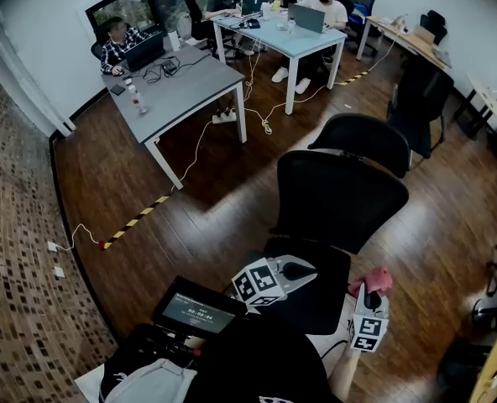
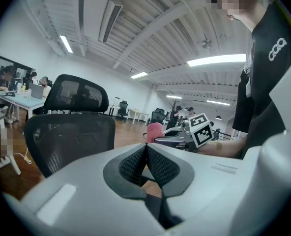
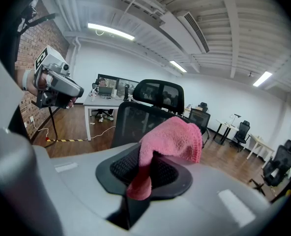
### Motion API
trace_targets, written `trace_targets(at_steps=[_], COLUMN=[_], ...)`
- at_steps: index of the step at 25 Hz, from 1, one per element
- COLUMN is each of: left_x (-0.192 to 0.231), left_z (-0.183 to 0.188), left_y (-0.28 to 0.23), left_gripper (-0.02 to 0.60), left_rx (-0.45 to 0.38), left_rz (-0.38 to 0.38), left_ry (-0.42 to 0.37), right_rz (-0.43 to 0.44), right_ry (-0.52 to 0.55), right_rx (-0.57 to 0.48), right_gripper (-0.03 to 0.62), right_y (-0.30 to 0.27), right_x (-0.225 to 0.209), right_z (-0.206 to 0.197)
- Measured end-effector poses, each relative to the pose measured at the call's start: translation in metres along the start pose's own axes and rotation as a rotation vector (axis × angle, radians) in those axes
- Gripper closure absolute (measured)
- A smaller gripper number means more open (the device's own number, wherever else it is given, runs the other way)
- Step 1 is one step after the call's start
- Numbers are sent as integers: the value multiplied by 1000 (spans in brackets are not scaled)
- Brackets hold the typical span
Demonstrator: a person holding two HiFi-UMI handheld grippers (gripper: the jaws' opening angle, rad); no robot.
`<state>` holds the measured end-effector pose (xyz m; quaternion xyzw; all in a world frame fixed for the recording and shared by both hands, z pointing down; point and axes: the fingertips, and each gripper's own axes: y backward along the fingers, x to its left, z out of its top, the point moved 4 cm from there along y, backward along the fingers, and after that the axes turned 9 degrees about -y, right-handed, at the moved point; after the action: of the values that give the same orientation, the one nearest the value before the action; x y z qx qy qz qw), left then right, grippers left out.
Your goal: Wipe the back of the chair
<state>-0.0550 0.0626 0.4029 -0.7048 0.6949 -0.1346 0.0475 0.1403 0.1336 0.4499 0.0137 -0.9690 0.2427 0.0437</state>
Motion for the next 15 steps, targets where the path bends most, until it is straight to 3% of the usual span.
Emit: trace_targets(at_steps=[15], left_x=[-1], left_z=[-2], left_y=[2], left_gripper=[606], left_rx=[-5], left_rz=[8], left_ry=[2], right_rz=[22], right_ry=[6], right_rx=[7], right_gripper=[549], right_y=[-5], right_x=[3], right_z=[-2])
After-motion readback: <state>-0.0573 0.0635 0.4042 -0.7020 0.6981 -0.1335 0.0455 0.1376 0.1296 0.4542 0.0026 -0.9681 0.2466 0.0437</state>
